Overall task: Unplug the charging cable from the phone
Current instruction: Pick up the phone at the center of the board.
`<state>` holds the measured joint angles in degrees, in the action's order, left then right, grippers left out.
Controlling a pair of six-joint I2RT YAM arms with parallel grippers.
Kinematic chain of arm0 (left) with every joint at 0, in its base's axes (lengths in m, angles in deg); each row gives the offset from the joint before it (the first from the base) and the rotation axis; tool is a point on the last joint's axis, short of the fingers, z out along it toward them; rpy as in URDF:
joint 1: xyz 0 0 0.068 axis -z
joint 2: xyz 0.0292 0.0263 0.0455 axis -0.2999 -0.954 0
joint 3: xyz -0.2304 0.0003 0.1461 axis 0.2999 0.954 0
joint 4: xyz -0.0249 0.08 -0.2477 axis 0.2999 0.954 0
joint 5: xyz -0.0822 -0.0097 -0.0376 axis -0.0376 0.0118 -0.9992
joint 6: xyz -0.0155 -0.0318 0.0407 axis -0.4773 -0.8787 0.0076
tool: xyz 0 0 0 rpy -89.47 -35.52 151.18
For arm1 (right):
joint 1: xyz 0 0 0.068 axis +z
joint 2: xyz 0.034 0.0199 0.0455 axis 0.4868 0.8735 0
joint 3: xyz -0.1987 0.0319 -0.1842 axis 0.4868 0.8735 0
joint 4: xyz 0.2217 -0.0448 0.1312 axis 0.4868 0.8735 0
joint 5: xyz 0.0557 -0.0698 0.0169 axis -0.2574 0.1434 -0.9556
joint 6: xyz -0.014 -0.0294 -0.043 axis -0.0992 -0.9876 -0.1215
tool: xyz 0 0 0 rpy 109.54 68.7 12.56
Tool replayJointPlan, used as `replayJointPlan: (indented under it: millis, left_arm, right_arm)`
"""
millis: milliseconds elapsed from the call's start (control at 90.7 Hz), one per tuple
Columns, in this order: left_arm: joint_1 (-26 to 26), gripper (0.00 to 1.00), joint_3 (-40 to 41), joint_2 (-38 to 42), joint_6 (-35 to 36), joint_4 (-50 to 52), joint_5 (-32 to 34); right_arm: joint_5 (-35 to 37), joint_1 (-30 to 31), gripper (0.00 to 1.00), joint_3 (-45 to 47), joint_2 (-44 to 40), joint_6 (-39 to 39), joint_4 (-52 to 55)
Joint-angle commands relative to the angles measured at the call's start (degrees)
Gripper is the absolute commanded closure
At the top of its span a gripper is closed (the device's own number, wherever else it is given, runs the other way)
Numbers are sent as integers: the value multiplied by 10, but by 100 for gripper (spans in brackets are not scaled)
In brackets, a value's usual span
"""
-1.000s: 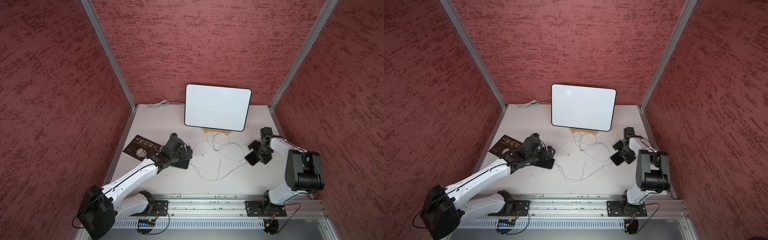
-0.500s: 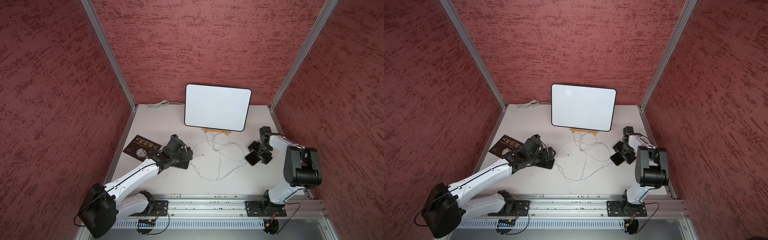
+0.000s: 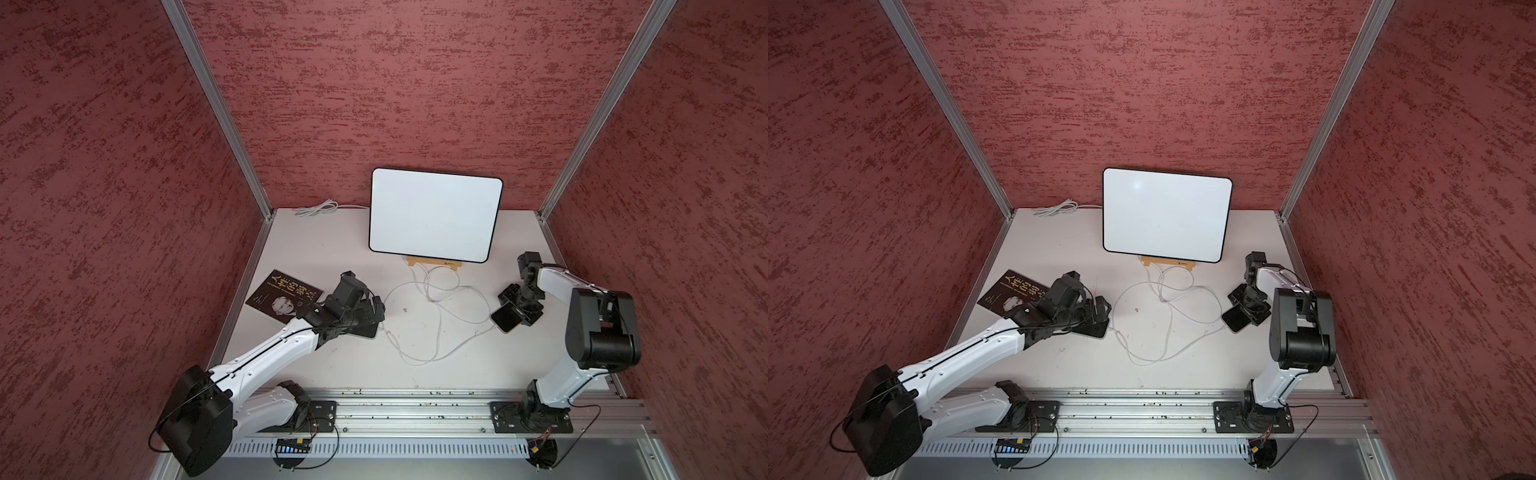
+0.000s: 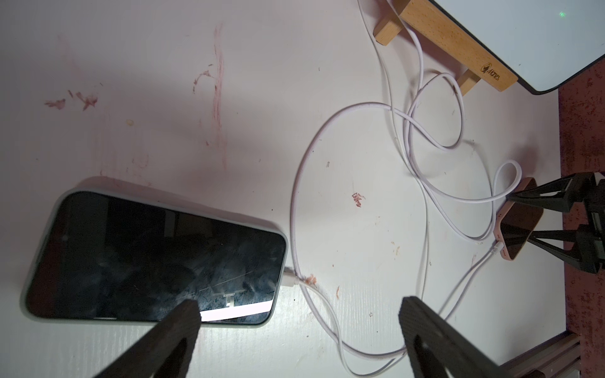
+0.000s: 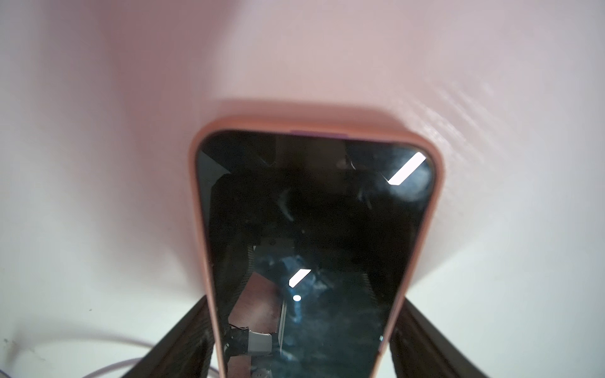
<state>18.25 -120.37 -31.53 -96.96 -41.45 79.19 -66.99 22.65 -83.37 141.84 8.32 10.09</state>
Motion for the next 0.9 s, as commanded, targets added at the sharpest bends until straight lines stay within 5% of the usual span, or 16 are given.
replayJointPlan:
  millis: [0, 320, 893]
  left_arm:
    - [1, 0, 6, 3, -2, -7, 1]
    - [1, 0, 8, 2, -2, -7, 3]
    - [1, 0, 8, -2, -6, -12, -3]
  right_arm:
    - [-24, -4, 25, 0, 21, 9, -26]
    - [-31, -4, 53, 5, 19, 8, -36]
    - [-12, -4, 57, -2, -79, 4, -5]
